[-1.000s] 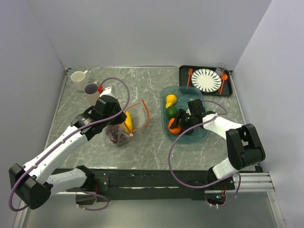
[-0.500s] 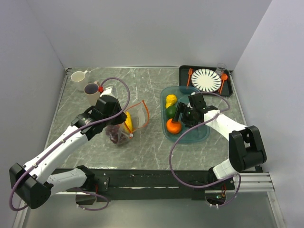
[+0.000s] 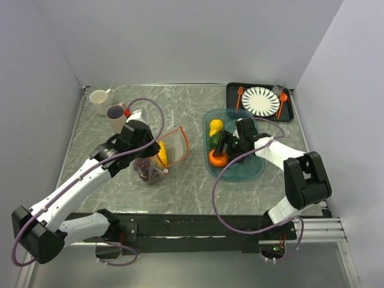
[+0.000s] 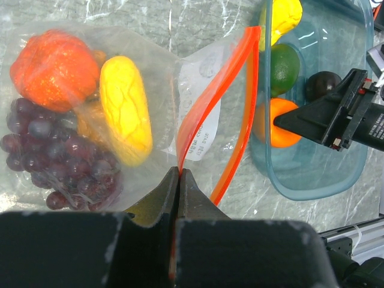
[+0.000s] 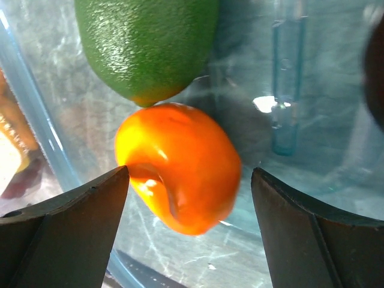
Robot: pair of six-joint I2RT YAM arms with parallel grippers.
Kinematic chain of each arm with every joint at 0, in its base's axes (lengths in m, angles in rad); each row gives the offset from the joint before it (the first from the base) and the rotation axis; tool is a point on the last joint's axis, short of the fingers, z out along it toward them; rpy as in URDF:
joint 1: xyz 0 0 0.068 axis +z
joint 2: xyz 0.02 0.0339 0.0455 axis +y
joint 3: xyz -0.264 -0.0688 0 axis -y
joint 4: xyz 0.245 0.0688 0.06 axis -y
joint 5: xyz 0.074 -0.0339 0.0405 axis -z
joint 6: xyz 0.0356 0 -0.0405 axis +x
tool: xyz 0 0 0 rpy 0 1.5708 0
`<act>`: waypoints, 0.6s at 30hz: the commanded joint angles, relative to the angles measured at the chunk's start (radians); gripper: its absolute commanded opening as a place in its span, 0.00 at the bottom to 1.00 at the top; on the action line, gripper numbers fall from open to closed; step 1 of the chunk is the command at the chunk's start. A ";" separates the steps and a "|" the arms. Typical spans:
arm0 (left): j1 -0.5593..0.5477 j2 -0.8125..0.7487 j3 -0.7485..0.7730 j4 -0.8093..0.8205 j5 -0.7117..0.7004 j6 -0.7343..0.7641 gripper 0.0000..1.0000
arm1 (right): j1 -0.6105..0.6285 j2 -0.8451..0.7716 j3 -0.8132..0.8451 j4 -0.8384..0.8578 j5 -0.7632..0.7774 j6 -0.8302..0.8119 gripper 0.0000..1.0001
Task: Place the food in the zip-top bag and seal the zipper
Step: Pick up the fake fruit from the bin.
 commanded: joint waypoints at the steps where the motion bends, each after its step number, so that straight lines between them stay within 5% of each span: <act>1: 0.002 -0.005 0.029 0.011 -0.005 0.016 0.01 | -0.005 0.020 -0.007 0.067 -0.078 0.018 0.89; 9: 0.002 0.001 0.030 0.008 -0.003 0.019 0.01 | -0.003 0.030 -0.004 0.061 -0.062 0.017 0.87; 18: 0.002 -0.004 0.026 0.012 -0.005 0.016 0.01 | -0.005 -0.003 -0.020 0.061 -0.066 0.017 0.53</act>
